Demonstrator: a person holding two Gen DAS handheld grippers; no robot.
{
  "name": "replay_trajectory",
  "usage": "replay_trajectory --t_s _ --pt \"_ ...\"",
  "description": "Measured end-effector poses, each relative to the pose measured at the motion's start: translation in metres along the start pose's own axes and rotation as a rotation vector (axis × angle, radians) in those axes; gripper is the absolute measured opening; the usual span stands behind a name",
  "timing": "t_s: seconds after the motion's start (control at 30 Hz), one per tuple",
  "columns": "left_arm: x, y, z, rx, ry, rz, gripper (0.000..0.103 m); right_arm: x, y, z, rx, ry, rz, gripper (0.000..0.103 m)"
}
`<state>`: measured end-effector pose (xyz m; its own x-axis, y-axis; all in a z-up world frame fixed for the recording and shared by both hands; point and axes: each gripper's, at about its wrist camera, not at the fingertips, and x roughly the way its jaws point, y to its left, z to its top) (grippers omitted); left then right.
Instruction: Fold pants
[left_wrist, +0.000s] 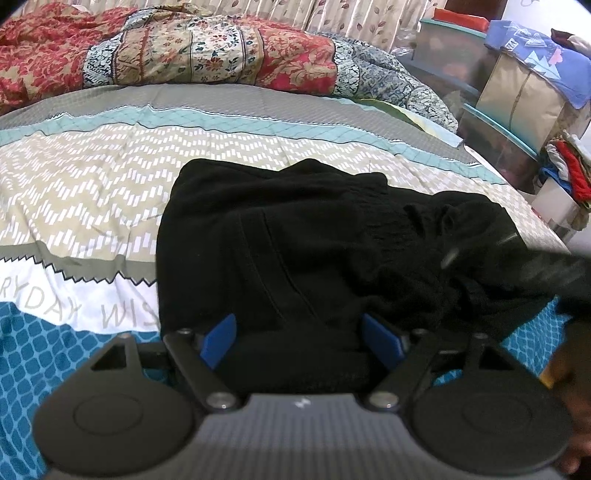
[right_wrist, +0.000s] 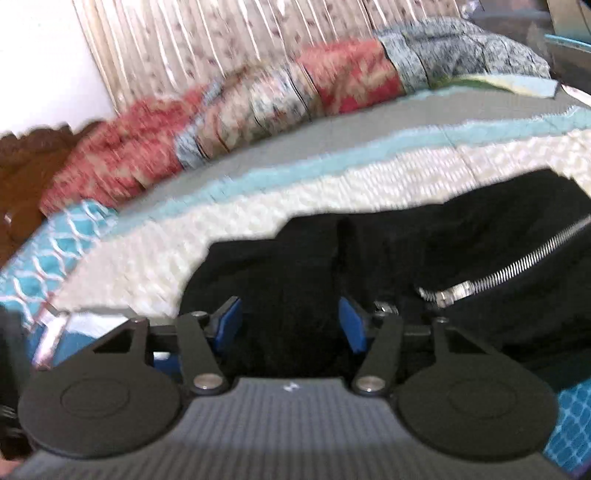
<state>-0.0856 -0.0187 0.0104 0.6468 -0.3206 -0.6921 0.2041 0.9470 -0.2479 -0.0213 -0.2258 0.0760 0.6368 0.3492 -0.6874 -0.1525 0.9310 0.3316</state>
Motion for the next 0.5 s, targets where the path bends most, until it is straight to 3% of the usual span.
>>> replay_trajectory --t_s 0.03,0.1,0.3,0.5 --pt "0.0 0.0 0.0 0.001 0.0 -0.001 0.079 0.008 -0.005 -0.002 0.021 0.043 -0.017 0.06" --pt "0.0 -0.001 -0.001 0.008 -0.004 0.0 0.079 0.009 -0.018 -0.003 0.097 0.049 0.019 0.06" --pt "0.0 -0.001 -0.002 0.01 -0.01 -0.004 0.08 0.006 -0.011 -0.002 0.05 0.052 0.004 0.061" --pt "0.0 0.0 -0.003 0.006 -0.013 -0.01 0.081 -0.015 -0.006 0.002 0.041 -0.021 -0.032 0.066"
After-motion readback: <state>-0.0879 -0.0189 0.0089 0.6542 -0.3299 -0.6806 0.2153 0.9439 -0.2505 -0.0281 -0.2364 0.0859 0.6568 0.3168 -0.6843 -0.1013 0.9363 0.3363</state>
